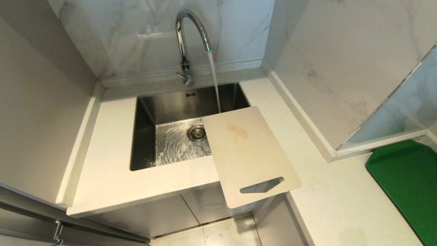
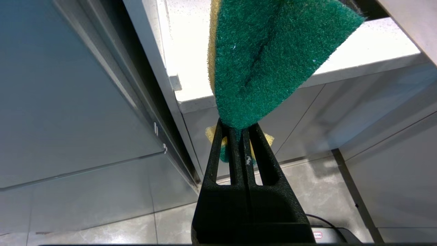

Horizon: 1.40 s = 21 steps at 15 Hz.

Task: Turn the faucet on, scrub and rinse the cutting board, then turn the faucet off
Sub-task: Pick up the cutting board

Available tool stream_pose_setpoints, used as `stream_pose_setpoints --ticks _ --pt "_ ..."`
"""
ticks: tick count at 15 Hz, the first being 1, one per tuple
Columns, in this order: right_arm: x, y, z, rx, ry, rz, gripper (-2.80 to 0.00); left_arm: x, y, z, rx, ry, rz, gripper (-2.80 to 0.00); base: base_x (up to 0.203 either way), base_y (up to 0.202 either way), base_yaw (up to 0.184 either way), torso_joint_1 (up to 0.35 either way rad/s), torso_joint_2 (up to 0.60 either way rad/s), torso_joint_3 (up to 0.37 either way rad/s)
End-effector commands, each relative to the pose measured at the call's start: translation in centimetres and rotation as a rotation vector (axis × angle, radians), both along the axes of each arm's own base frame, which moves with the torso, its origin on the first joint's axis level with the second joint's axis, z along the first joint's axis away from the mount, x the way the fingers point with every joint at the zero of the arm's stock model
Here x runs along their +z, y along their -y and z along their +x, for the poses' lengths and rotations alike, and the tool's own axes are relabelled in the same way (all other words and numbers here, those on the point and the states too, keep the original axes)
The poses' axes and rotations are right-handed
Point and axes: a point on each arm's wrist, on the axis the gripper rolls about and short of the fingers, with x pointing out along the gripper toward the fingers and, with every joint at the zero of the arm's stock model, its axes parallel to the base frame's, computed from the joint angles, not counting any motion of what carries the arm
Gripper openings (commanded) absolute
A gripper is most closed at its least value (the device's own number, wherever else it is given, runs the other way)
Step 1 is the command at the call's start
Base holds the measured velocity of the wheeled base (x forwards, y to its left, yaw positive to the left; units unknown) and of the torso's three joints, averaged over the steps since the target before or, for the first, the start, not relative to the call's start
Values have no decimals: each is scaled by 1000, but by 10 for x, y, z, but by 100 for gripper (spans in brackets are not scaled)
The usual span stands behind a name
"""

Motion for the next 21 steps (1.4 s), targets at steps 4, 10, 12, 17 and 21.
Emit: stream_pose_setpoints --ticks 4,10,12,17,21 --pt "49 -2 -9 54 -81 138 -280 0 0 0 0 -2 0 -280 0 0 0 0 0 0" --pt "108 -6 60 126 -804 455 -280 0 0 0 2 -2 0 -280 0 0 0 0 0 0" --pt "106 -7 97 62 -1021 566 -280 0 0 0 2 -2 0 -280 0 0 0 0 0 0" --pt "86 -45 169 -28 -1316 775 -280 0 0 0 2 -2 0 -280 0 0 0 0 0 0" --pt "81 -68 209 -179 -1217 853 -280 0 0 0 0 -2 0 -280 0 0 0 0 0 0"
